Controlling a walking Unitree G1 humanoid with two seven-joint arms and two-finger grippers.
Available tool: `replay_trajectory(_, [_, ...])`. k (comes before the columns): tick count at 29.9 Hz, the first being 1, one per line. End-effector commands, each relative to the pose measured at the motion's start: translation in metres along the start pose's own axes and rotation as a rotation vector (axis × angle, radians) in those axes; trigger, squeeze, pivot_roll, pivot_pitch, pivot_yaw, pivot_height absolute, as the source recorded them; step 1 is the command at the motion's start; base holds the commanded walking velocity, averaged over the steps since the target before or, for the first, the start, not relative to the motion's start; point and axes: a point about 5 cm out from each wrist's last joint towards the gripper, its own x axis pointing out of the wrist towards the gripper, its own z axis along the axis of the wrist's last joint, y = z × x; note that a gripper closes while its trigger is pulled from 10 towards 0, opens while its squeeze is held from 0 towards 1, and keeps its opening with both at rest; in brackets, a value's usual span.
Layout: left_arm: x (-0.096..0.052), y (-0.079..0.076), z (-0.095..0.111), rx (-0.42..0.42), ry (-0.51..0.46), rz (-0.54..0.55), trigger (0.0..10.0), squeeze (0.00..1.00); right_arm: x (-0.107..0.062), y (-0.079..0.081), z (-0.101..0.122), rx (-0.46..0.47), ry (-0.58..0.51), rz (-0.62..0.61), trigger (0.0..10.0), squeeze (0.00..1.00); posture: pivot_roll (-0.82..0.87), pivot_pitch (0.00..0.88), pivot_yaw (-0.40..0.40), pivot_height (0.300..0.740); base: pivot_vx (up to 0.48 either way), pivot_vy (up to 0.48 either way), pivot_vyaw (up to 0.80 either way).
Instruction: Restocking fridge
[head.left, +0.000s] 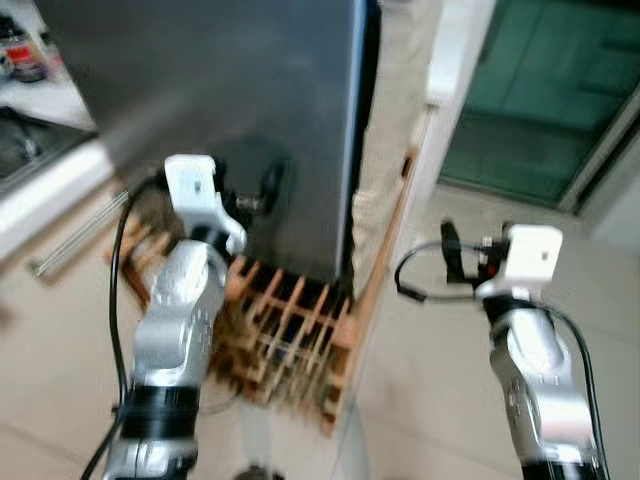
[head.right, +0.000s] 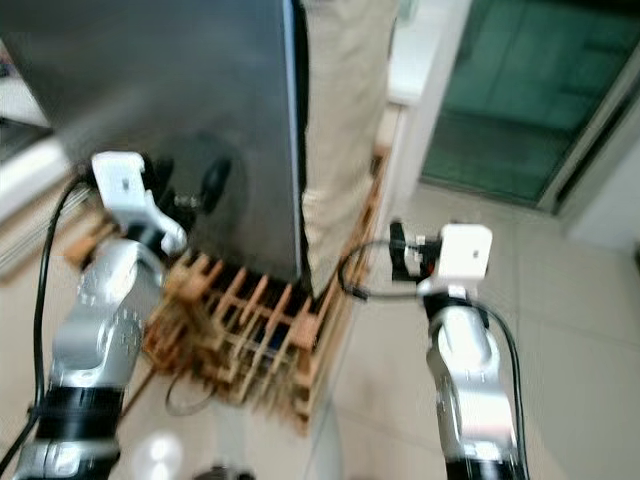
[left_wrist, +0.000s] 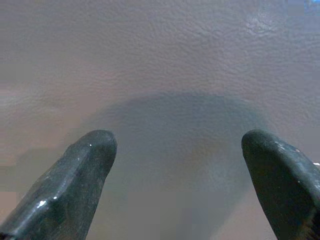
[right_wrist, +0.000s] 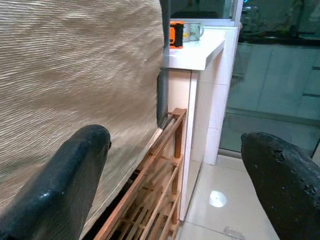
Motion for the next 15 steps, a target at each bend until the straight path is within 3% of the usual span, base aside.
replay_trajectory(1, [0.0008, -0.0072, 0.0004, -0.003, 0.001, -0.021, 10.0, 0.0, 0.0005, -0.0037, 0.0014, -0.004, -0.006, -0.009, 10.0, 0.0, -0.14, 0.002, 0.012, 0.74, 0.0, 0.0, 0.0])
replay_trajectory(5, [-0.0001, -0.0069, 0.0019, -0.013, -0.01, -0.037, 10.0, 0.0, 0.0014, -0.0028, 0.0019, -0.004, -0.008, -0.009, 10.0, 0.0, -0.14, 0.006, 0.014, 0.74, 0.0, -0.174, 0.0])
replay_trajectory(15, [0.0012, -0.0113, 0.0031, -0.009, -0.019, -0.057, 10.0, 0.0, 0.0025, -0.0024, 0.002, -0.007, -0.007, -0.003, 10.0, 0.0, -0.15, 0.011, 0.014, 0.74, 0.0, -0.46, 0.0])
